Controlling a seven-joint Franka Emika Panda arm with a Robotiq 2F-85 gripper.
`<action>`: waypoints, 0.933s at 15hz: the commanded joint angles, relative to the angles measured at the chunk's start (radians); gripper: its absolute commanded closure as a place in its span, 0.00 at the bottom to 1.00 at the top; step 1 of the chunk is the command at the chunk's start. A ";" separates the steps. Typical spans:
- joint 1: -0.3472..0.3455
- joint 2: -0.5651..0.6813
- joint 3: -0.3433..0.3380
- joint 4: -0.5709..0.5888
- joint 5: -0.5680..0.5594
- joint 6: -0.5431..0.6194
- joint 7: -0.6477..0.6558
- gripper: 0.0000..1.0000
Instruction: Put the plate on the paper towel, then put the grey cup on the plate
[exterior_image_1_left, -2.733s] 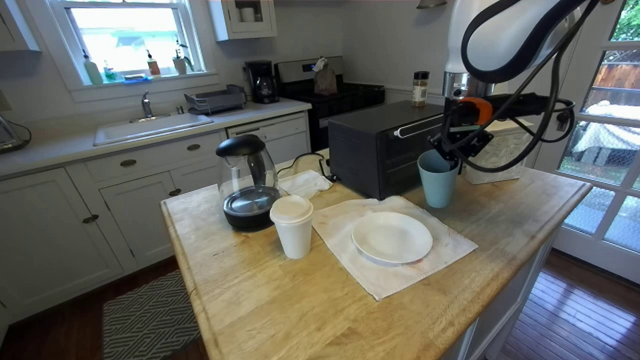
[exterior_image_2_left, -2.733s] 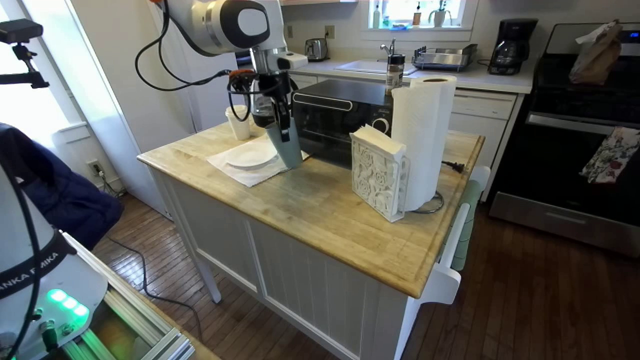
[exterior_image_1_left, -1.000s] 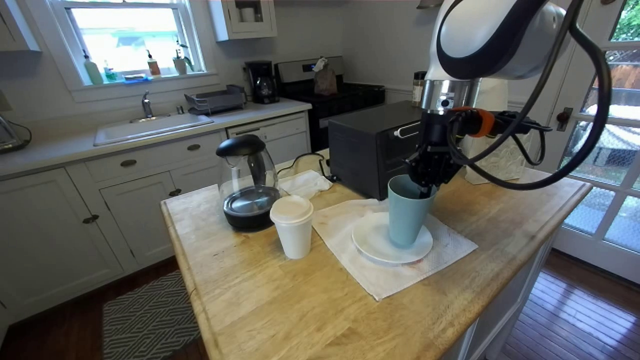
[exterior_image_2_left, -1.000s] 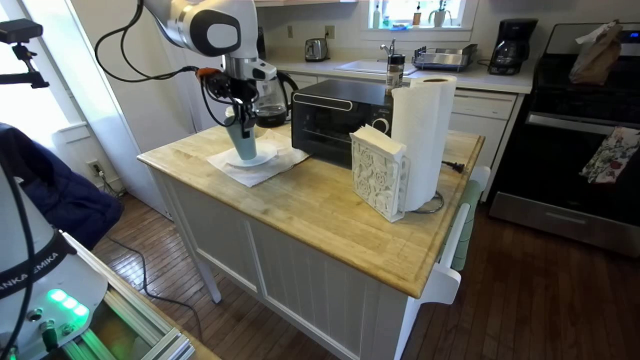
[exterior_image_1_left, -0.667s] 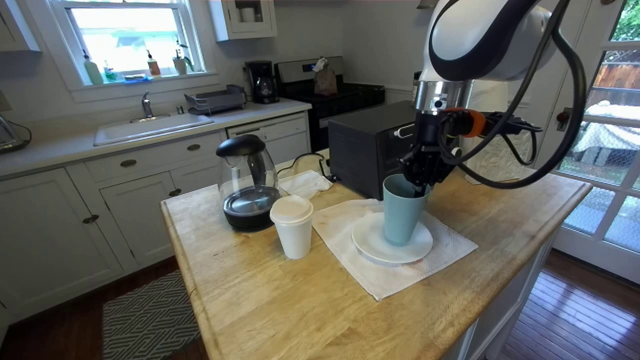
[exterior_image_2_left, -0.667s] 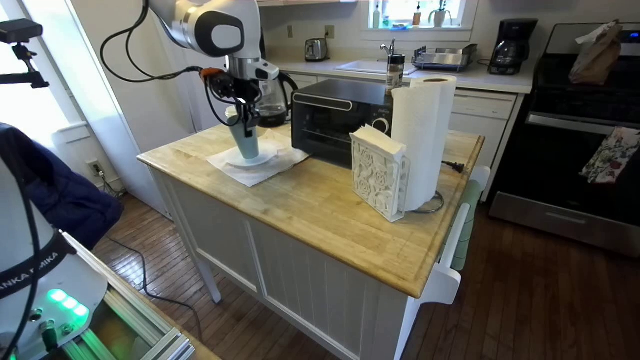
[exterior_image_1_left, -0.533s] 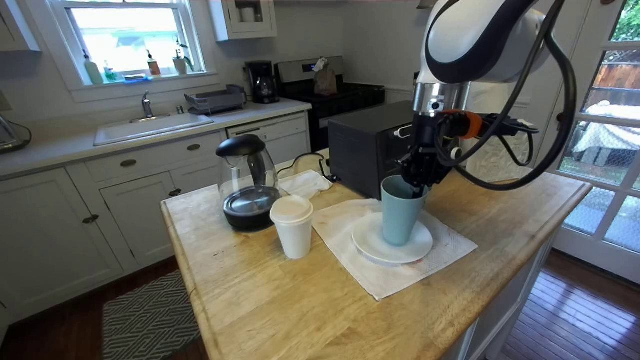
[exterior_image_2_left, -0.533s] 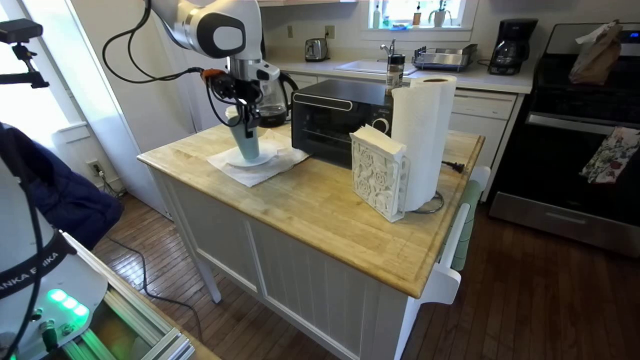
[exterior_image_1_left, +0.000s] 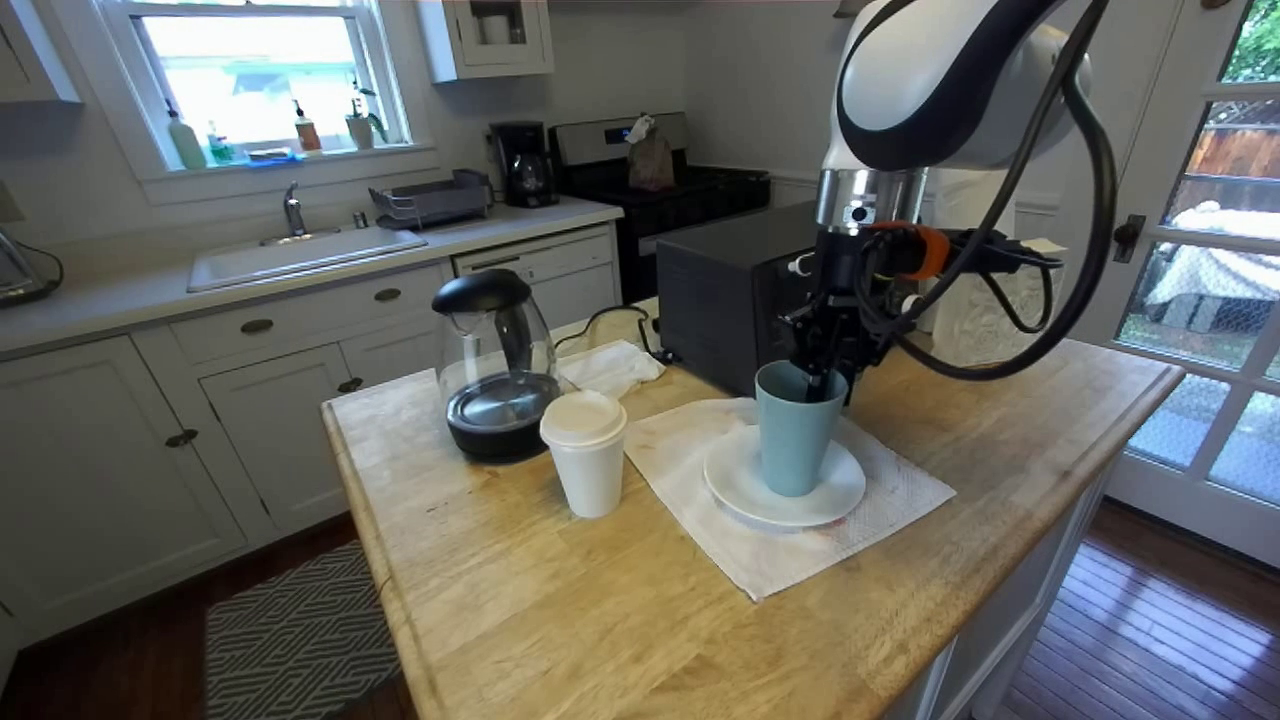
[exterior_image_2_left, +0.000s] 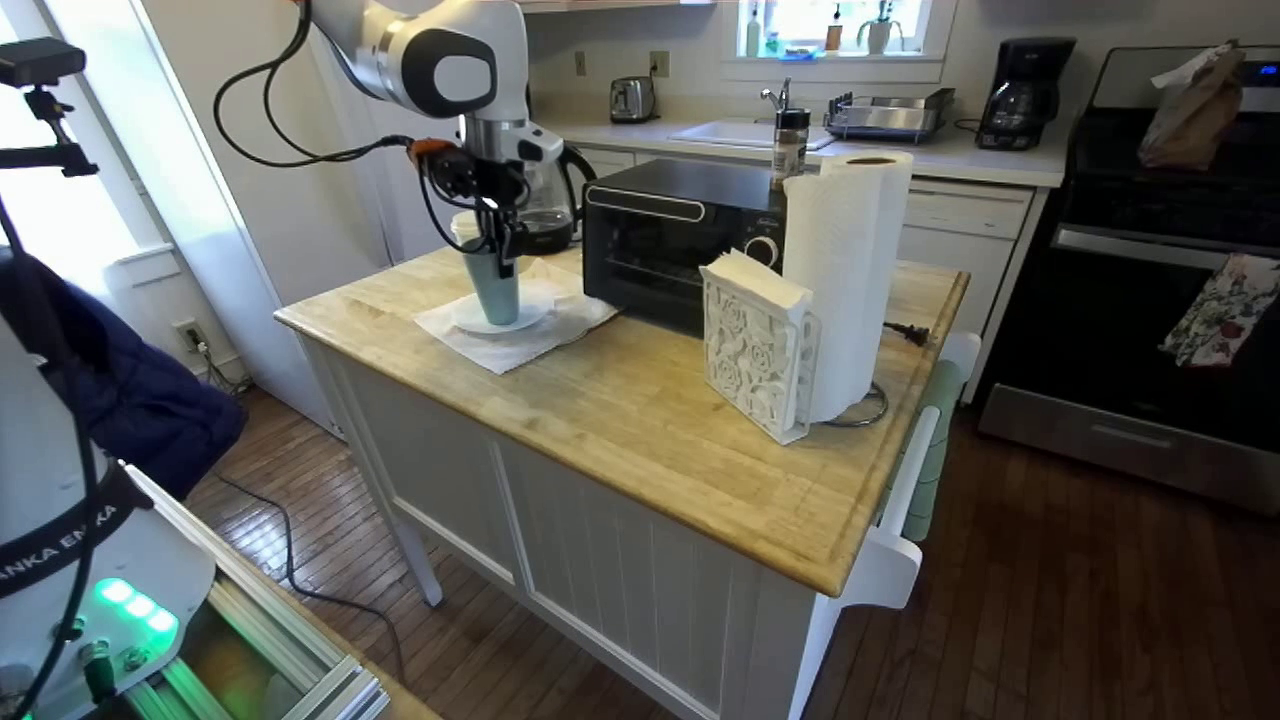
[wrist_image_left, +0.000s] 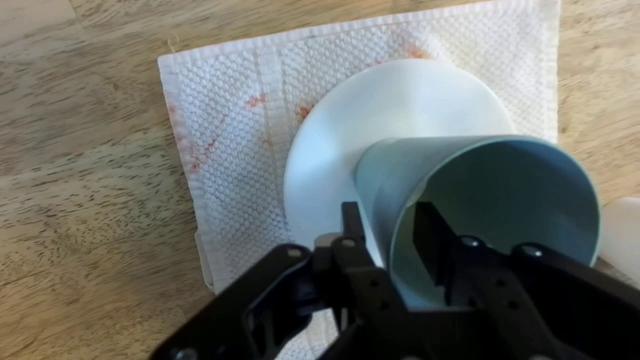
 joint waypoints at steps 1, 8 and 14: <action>-0.008 -0.023 0.006 0.008 0.035 -0.014 -0.024 0.34; 0.004 -0.145 -0.007 -0.028 -0.013 -0.013 0.025 0.00; 0.009 -0.275 -0.002 -0.054 -0.143 -0.024 0.121 0.00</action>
